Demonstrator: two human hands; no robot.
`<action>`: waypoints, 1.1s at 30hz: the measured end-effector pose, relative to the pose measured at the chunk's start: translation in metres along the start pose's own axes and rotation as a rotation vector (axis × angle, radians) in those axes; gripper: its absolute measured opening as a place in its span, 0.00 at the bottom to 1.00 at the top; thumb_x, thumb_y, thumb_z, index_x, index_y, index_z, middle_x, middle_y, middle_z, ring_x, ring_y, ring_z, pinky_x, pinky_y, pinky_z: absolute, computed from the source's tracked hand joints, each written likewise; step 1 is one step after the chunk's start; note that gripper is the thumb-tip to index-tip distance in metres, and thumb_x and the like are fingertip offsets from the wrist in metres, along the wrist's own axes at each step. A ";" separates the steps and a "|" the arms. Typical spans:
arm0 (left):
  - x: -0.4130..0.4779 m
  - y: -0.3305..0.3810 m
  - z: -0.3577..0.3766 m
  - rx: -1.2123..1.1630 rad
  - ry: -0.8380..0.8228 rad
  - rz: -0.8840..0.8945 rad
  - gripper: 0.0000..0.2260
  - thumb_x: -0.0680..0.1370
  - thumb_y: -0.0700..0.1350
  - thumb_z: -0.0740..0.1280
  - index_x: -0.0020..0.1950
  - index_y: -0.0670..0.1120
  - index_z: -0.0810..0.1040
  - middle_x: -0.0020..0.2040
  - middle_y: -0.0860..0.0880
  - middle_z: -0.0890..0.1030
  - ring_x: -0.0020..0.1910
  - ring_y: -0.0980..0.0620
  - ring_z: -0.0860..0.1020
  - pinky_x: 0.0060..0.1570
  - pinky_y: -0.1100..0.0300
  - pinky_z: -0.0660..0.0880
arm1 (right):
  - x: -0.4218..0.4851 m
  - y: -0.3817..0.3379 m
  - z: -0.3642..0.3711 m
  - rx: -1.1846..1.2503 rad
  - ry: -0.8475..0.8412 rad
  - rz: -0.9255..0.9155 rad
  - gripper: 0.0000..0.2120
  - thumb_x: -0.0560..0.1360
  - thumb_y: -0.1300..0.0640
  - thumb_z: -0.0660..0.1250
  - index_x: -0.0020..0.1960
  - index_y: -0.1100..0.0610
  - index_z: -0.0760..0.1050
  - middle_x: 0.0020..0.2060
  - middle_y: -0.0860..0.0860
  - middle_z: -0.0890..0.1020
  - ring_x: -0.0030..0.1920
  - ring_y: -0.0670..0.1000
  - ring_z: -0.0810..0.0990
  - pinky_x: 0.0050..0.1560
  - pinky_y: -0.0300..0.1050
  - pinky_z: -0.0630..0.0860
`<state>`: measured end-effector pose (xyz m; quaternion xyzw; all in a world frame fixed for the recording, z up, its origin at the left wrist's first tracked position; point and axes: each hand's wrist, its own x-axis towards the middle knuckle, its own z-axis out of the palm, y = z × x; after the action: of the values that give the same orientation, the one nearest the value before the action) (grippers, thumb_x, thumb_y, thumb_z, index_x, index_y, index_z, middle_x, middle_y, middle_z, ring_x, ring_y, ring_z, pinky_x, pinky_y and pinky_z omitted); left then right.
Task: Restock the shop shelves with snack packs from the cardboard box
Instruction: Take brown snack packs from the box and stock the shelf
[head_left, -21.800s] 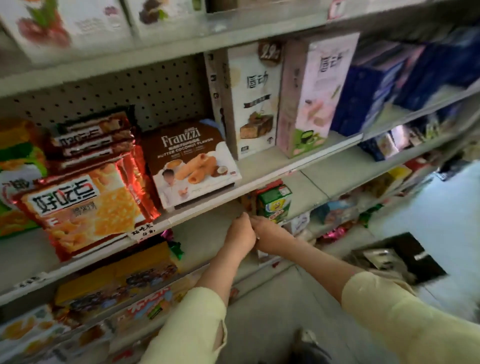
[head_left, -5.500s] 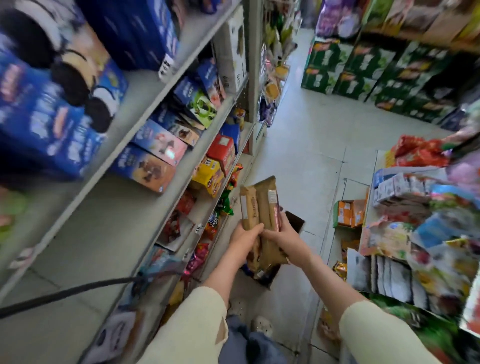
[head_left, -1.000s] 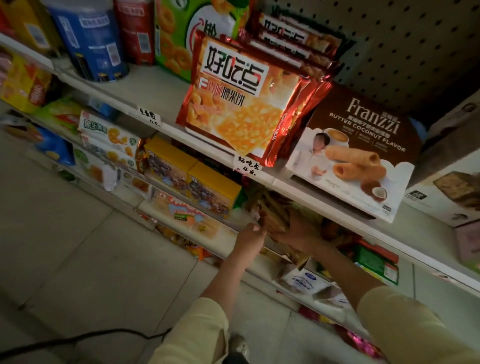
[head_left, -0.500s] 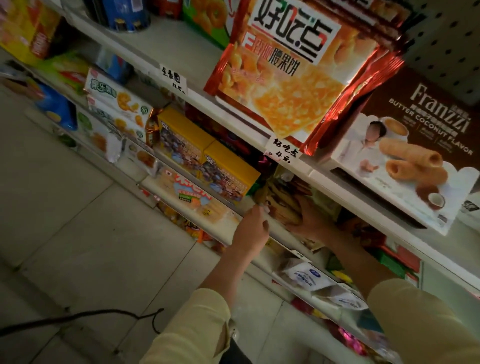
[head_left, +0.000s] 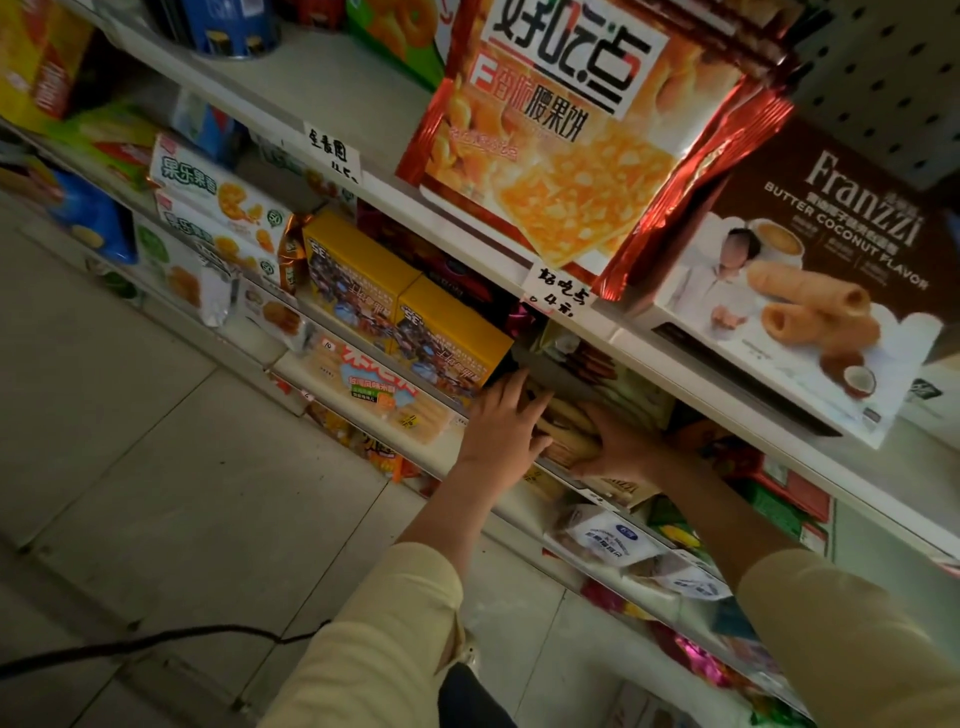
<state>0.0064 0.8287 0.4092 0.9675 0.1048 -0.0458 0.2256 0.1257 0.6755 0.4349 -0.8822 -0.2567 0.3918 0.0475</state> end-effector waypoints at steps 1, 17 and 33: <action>0.000 0.000 0.002 -0.001 -0.009 -0.005 0.27 0.79 0.58 0.59 0.76 0.53 0.57 0.78 0.44 0.49 0.75 0.42 0.51 0.72 0.44 0.54 | 0.001 -0.001 0.000 -0.005 0.004 0.007 0.48 0.67 0.49 0.76 0.77 0.48 0.49 0.74 0.51 0.60 0.72 0.55 0.62 0.65 0.47 0.66; 0.007 0.016 -0.002 0.003 0.087 -0.122 0.17 0.80 0.45 0.60 0.68 0.44 0.68 0.65 0.40 0.70 0.62 0.40 0.70 0.59 0.47 0.68 | 0.006 0.002 0.009 -0.017 0.172 0.099 0.49 0.63 0.29 0.65 0.76 0.45 0.50 0.75 0.51 0.60 0.74 0.57 0.60 0.70 0.60 0.62; 0.010 0.002 -0.004 -0.231 0.013 -0.169 0.22 0.82 0.48 0.58 0.74 0.43 0.59 0.67 0.42 0.69 0.67 0.44 0.67 0.66 0.54 0.63 | 0.009 -0.002 0.006 -0.079 0.196 0.128 0.43 0.71 0.33 0.64 0.77 0.49 0.50 0.76 0.53 0.54 0.76 0.57 0.53 0.73 0.57 0.53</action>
<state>0.0169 0.8307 0.4121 0.9231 0.1919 -0.0457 0.3302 0.1260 0.6805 0.4256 -0.9321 -0.2091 0.2954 0.0125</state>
